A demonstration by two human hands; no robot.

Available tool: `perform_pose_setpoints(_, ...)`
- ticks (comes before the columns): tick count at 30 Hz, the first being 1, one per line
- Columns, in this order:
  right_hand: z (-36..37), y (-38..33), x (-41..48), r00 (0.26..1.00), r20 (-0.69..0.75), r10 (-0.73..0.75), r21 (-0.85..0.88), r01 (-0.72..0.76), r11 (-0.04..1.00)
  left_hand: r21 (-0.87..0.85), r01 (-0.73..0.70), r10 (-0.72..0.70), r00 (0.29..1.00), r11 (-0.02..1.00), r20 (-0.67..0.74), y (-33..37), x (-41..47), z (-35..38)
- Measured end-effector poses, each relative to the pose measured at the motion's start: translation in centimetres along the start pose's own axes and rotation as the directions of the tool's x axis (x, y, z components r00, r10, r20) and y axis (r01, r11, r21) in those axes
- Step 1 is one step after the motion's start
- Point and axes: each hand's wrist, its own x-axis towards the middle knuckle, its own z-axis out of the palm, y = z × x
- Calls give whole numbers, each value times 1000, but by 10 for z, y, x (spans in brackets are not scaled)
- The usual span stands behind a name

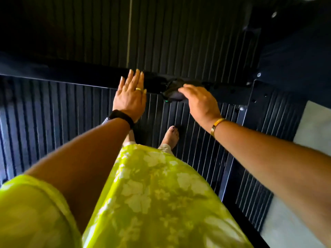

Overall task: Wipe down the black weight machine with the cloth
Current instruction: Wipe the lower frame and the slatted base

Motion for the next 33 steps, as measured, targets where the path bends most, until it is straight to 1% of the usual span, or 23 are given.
perform_pose_setpoints(4,37,8,29,995,70,-68,34,65,997,50,8,-9,1000,999,11,-37,19,24)
perform_pose_setpoints(7,73,3,45,992,99,-73,142,58,988,34,44,-44,999,998,-10,-56,36,40)
perform_pose_setpoints(9,97,2,56,996,86,2,183,-18,983,39,31,-31,999,999,8,-67,47,53)
perform_pose_setpoints(11,120,6,70,997,42,71,219,-78,973,49,13,-14,1000,999,6,-81,60,66)
perform_pose_setpoints(13,141,7,84,993,15,116,287,-115,951,46,11,-11,1000,999,-7,-94,70,77)
perform_pose_setpoints(14,156,9,93,990,-21,142,333,-127,935,47,5,-4,1000,999,-8,-102,77,85)
perform_pose_setpoints(15,166,11,101,982,-61,179,362,-146,921,50,3,-3,1000,999,-4,-109,82,92)
perform_pose_setpoints(17,193,13,116,956,-89,281,397,-224,890,72,-11,10,1000,997,12,-124,94,108)
perform_pose_setpoints(18,204,11,122,947,-84,311,367,-261,893,77,-11,10,1000,997,9,-131,100,113)
perform_pose_setpoints(19,221,8,125,939,-47,341,286,-314,905,77,0,0,1000,997,5,-137,104,122)
perform_pose_setpoints(20,234,3,127,935,3,354,170,-350,921,69,14,-14,1000,998,-1,-140,109,126)
perform_pose_setpoints(21,250,-2,125,936,60,346,46,-348,936,61,22,-23,1000,998,9,-142,112,134)
perform_pose_setpoints(22,262,-8,122,943,90,320,-59,-316,947,60,22,-24,999,998,27,-141,115,141)
perform_pose_setpoints(23,272,-13,117,960,88,267,-142,-253,957,74,16,-20,998,997,56,-140,116,148)
perform_pose_setpoints(25,288,-18,106,991,50,121,-246,-106,964,151,20,-39,991,988,128,-141,114,160)
perform_pose_setpoints(27,290,-5,91,997,83,-7,-319,34,947,211,-5,-31,986,977,167,-142,108,168)
perform_pose_setpoints(29,280,21,80,988,140,-63,-331,107,937,231,-21,-20,985,973,170,-143,106,168)
perform_pose_setpoints(31,265,51,69,987,144,-71,-326,115,939,247,-28,-20,981,969,190,-144,107,164)
perform_pose_setpoints(32,257,65,66,987,152,-51,-326,99,940,255,-30,-25,978,966,209,-143,108,162)
perform_pose_setpoints(33,251,75,64,988,157,0,-315,50,948,261,-29,-33,973,965,228,-143,108,161)
